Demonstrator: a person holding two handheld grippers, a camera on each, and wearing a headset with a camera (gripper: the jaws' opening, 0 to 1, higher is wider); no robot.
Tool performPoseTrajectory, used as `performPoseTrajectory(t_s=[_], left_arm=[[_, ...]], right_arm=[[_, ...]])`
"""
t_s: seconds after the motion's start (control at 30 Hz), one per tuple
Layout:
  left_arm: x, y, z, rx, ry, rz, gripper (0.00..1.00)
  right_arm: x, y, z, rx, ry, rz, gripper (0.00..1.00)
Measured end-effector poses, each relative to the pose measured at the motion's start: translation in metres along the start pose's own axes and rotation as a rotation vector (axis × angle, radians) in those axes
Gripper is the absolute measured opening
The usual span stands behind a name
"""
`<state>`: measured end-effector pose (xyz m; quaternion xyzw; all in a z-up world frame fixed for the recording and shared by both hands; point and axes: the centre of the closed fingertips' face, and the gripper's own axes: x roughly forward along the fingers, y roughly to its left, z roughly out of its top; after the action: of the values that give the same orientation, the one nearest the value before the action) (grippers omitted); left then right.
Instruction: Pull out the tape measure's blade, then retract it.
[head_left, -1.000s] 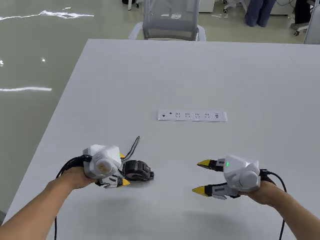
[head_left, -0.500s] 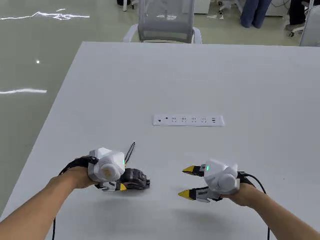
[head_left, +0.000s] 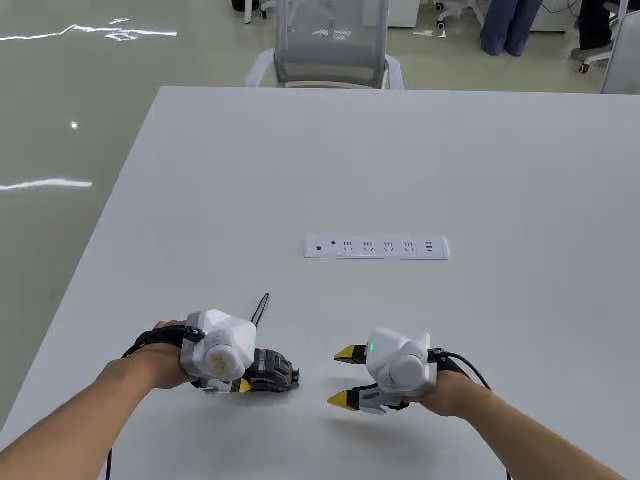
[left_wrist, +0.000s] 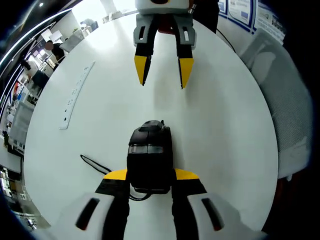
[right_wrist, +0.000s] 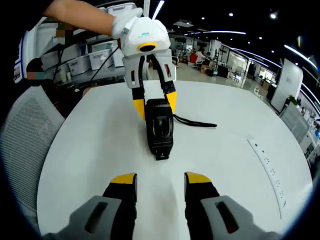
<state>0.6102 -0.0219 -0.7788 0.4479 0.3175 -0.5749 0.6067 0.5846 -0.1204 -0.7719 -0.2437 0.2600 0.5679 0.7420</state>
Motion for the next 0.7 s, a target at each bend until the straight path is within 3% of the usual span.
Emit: performPoseTrajectory(t_s=[0.07, 0.17, 0.7], left_arm=[[0.0, -0.001, -0.002, -0.031, 0.004, -0.006, 0.27], [0.0, 0.0, -0.001, -0.014, -0.001, -0.001, 0.27], [0.002, 0.001, 0.0, -0.047, -0.033, -0.014, 0.26]], right_arm=[[0.007, -0.001, 0.001, -0.004, 0.005, 0.004, 0.37], [0.016, -0.001, 0.004, -0.012, 0.004, 0.019, 0.36], [0.055, -0.005, 0.003, -0.052, 0.039, 0.062, 0.25]])
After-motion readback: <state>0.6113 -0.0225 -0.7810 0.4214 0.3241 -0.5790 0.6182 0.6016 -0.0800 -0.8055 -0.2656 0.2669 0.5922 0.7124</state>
